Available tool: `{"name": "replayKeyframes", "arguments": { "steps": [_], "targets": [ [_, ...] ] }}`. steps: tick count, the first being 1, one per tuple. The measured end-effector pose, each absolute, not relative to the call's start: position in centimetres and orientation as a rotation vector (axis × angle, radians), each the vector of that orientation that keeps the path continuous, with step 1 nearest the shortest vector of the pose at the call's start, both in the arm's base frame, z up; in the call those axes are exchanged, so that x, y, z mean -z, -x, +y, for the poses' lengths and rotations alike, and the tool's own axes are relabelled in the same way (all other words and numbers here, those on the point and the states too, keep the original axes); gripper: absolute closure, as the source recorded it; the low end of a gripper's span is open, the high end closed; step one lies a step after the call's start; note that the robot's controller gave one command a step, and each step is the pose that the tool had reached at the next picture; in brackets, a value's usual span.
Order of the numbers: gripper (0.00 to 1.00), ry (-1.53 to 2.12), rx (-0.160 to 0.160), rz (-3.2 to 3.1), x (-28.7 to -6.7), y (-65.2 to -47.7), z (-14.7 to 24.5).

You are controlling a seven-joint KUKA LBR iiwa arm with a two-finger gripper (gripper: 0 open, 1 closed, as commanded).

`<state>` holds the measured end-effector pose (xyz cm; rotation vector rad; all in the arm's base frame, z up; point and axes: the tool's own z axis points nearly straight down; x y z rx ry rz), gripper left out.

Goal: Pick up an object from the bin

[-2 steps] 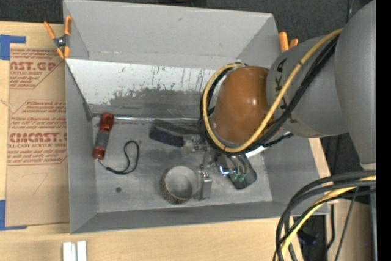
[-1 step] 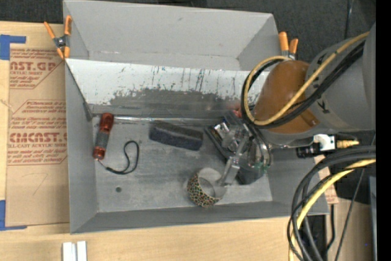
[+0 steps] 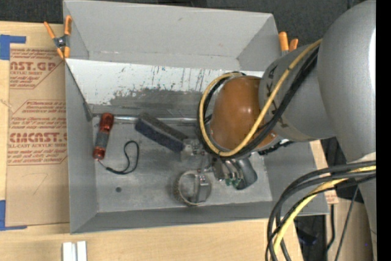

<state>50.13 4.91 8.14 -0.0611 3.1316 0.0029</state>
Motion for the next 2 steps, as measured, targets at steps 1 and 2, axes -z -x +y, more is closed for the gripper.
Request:
{"name": "replayKeyframes", "arguments": {
  "steps": [1,2],
  "targets": [
    [1.00,-0.678,-0.018,3.062,-7.3,-51.2,-4.4],
    [1.00,-0.859,-0.032,3.022,-7.2,-51.6,-7.2]
  ]
}}
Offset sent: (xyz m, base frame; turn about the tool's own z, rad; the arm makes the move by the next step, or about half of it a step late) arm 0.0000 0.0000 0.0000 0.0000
